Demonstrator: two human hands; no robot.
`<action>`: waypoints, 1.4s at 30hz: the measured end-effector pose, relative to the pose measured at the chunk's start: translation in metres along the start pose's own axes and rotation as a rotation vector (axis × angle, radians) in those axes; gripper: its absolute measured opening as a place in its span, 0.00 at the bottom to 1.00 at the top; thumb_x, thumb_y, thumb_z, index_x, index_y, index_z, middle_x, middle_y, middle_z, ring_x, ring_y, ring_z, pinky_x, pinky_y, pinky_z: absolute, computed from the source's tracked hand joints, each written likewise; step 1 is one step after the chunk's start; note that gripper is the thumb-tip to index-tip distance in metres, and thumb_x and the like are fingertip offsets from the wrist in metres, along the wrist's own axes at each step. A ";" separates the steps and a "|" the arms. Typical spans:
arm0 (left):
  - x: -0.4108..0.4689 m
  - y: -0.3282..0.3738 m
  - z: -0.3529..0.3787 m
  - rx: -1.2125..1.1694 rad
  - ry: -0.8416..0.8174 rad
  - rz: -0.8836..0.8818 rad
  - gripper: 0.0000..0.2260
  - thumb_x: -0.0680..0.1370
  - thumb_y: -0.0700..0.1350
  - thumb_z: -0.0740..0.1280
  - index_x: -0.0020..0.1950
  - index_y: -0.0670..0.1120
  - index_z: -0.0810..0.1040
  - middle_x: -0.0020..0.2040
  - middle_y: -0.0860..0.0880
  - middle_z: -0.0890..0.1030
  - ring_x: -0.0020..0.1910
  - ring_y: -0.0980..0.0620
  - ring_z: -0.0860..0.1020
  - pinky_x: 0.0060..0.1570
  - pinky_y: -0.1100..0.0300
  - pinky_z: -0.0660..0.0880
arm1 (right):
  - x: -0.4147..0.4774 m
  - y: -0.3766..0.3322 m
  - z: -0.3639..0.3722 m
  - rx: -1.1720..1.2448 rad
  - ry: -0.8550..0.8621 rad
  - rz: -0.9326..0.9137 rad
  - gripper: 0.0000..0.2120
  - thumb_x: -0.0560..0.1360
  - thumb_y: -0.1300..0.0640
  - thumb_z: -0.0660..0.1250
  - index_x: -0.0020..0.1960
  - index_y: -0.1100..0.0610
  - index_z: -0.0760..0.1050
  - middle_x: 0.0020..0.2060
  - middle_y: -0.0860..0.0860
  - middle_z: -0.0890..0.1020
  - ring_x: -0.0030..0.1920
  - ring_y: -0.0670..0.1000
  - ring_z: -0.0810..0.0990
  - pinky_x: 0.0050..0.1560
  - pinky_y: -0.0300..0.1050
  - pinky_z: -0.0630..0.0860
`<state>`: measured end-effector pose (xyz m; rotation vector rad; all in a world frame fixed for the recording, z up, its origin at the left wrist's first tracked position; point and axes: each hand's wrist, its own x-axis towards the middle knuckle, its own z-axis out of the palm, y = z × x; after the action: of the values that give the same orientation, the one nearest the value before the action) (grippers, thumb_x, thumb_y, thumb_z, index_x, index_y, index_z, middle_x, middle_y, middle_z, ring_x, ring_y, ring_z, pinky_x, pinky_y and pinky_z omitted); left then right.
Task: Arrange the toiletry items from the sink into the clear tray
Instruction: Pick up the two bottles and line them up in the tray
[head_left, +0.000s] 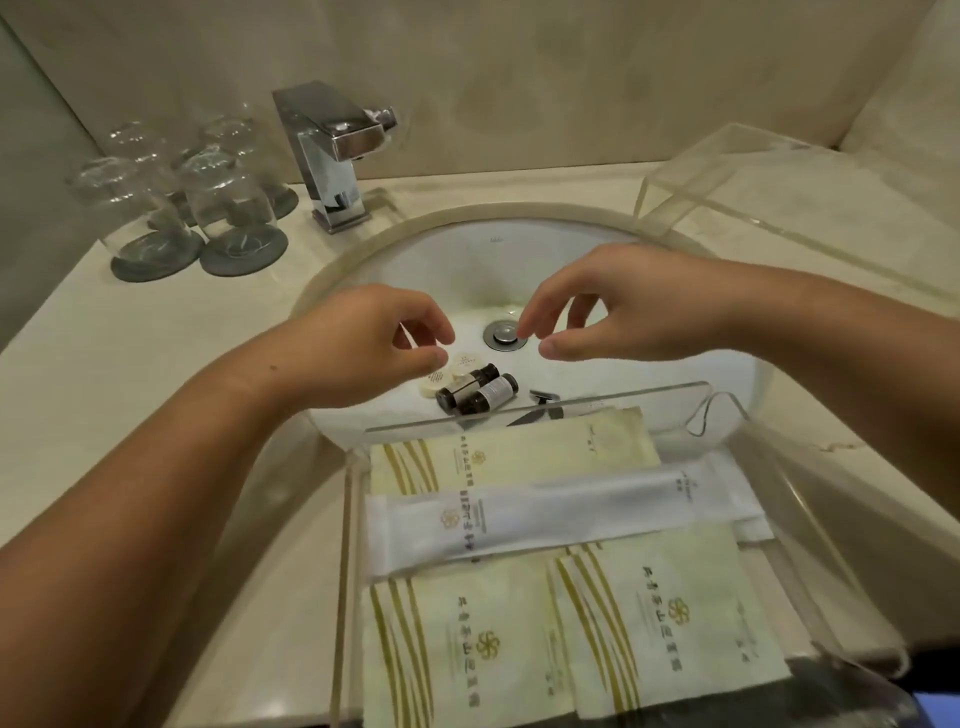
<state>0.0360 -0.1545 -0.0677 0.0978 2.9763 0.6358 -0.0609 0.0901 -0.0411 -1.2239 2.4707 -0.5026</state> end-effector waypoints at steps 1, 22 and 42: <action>0.008 -0.004 0.005 0.017 -0.041 -0.005 0.09 0.79 0.53 0.70 0.58 0.57 0.81 0.49 0.60 0.83 0.48 0.61 0.80 0.50 0.62 0.77 | 0.009 0.009 0.002 0.010 -0.026 0.004 0.08 0.76 0.47 0.70 0.54 0.40 0.82 0.48 0.36 0.84 0.48 0.39 0.83 0.44 0.32 0.73; 0.096 -0.035 0.062 0.160 -0.342 -0.077 0.15 0.80 0.52 0.66 0.66 0.61 0.73 0.52 0.59 0.81 0.49 0.55 0.76 0.50 0.56 0.73 | 0.090 0.078 0.082 -0.006 -0.273 -0.071 0.16 0.74 0.44 0.72 0.61 0.36 0.78 0.54 0.36 0.80 0.54 0.42 0.77 0.57 0.47 0.76; 0.093 -0.034 0.079 0.238 -0.415 0.030 0.14 0.75 0.48 0.72 0.58 0.63 0.80 0.43 0.58 0.78 0.42 0.58 0.74 0.45 0.57 0.75 | 0.088 0.088 0.080 -0.127 -0.311 0.036 0.14 0.71 0.44 0.75 0.56 0.41 0.79 0.46 0.36 0.79 0.49 0.43 0.76 0.42 0.37 0.70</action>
<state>-0.0495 -0.1460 -0.1608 0.2577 2.6335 0.2229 -0.1367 0.0558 -0.1640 -1.1998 2.2810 -0.1340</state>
